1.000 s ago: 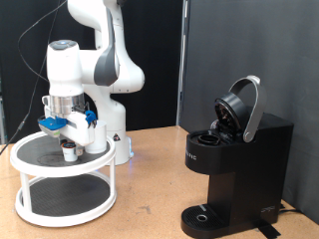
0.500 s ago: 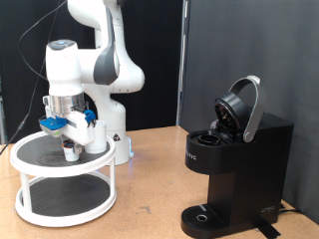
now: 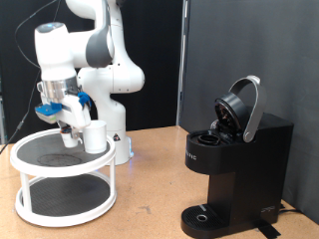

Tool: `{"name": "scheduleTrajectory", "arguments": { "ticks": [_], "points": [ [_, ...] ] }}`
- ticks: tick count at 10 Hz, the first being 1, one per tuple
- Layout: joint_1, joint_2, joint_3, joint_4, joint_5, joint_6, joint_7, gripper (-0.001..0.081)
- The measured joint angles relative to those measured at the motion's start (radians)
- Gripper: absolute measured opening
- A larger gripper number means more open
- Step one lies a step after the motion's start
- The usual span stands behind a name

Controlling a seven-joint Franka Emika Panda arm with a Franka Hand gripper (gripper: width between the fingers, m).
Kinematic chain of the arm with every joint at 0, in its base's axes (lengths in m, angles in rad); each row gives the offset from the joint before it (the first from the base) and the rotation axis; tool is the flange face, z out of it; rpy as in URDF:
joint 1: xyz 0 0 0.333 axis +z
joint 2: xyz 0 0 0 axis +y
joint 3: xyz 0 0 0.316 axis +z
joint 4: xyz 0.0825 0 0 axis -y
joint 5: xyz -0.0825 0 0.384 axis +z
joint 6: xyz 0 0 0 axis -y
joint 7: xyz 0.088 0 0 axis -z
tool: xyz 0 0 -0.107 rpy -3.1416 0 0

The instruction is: Make a cup of coffee with the keurig machine

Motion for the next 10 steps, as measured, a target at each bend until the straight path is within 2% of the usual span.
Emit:
{"name": "scheduleTrajectory", "arguments": {
  "ticks": [2,4,6,8,10],
  "points": [
    [0.000,0.000,-0.001,-0.002,0.024,-0.001,0.000,0.0395],
    [0.006,-0.009,-0.020,0.021,0.153,-0.018,-0.016,0.0395],
    [0.019,-0.024,-0.046,0.080,0.303,-0.097,-0.035,0.0395],
    [0.057,-0.028,-0.072,0.154,0.478,-0.238,-0.049,0.0395],
    [0.079,-0.027,-0.044,0.194,0.527,-0.291,0.042,0.0395]
  ]
}}
